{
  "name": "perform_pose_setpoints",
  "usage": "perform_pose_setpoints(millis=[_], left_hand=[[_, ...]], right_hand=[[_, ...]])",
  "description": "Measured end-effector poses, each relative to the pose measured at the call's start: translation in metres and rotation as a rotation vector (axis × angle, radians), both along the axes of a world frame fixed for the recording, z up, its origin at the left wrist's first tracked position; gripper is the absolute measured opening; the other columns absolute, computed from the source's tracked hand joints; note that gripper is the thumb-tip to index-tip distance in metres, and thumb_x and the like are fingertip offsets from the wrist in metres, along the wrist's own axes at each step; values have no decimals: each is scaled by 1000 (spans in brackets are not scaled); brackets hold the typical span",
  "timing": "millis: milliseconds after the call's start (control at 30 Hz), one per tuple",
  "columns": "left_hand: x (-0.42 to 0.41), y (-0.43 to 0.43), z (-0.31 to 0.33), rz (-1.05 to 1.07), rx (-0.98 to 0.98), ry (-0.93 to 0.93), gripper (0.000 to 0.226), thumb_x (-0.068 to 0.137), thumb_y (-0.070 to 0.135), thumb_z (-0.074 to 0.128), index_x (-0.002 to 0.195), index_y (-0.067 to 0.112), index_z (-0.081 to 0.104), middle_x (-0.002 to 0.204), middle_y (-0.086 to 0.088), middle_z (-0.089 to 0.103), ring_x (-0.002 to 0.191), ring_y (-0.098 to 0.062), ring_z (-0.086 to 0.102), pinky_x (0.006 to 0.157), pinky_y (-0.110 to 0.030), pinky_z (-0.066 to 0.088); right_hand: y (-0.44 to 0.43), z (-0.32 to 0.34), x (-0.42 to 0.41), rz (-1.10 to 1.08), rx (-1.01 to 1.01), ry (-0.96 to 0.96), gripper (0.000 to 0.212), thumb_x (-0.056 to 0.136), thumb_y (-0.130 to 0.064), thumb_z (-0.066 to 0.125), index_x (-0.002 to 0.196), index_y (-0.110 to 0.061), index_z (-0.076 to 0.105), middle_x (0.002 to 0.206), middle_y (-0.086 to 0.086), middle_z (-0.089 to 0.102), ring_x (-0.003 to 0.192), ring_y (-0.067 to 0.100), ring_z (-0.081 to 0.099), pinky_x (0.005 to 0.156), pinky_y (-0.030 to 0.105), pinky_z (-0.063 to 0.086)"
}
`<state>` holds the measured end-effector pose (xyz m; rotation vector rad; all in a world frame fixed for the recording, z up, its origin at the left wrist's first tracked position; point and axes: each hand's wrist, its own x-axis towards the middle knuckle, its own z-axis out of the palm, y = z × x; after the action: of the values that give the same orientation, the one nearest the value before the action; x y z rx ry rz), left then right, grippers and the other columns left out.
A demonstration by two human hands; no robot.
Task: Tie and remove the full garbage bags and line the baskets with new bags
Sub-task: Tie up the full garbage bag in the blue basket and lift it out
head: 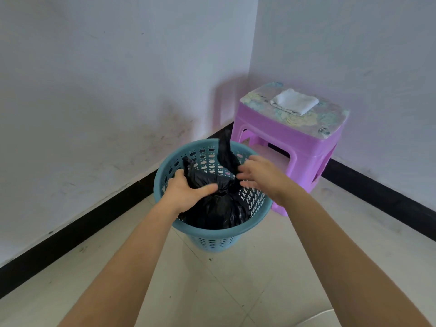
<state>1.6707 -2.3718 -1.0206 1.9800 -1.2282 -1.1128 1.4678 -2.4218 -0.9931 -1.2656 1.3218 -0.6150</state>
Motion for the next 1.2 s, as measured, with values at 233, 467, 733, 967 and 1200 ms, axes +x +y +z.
perform_pose_setpoints(millis=[233, 467, 733, 967, 1200], left_hand=[[-3, -1, -8, -116, 13, -317, 26, 77, 7, 72, 98, 5, 58, 98, -12, 66, 91, -27, 62, 76, -36, 52], [-4, 0, -8, 95, -214, 178, 9, 76, 12, 73, 71, 19, 71, 59, 8, 69, 59, -5, 65, 53, -20, 52], [-4, 5, -9, 241, -170, 667, 22, 76, -7, 70, 92, 8, 67, 79, -2, 71, 74, -14, 65, 62, -23, 53], [-8, 5, -12, 152, -181, 777, 41, 78, -9, 72, 116, 2, 64, 109, -13, 73, 105, -28, 69, 86, -31, 56], [-17, -2, -15, 141, -435, 70, 14, 91, 34, 67, 90, 22, 74, 83, 11, 73, 84, -7, 68, 78, -29, 53]], right_hand=[[5, -11, -6, 200, -294, 943, 38, 85, -8, 67, 54, -12, 45, 57, 7, 58, 50, 24, 55, 52, 35, 53], [10, -34, 27, 402, -478, 1183, 28, 101, -23, 36, 94, -14, 62, 70, 2, 51, 60, 22, 46, 54, 31, 37], [-4, -50, 38, 41, -250, 395, 28, 97, -34, 58, 83, -11, 67, 85, 6, 68, 87, 28, 63, 71, 34, 48], [-2, -53, 28, -218, -24, -171, 19, 90, -26, 72, 104, -13, 72, 93, -1, 73, 68, 5, 63, 61, 14, 51], [5, -43, 22, -284, -2, -380, 14, 83, -25, 79, 92, -14, 78, 75, -3, 69, 60, 5, 56, 63, 17, 51]])
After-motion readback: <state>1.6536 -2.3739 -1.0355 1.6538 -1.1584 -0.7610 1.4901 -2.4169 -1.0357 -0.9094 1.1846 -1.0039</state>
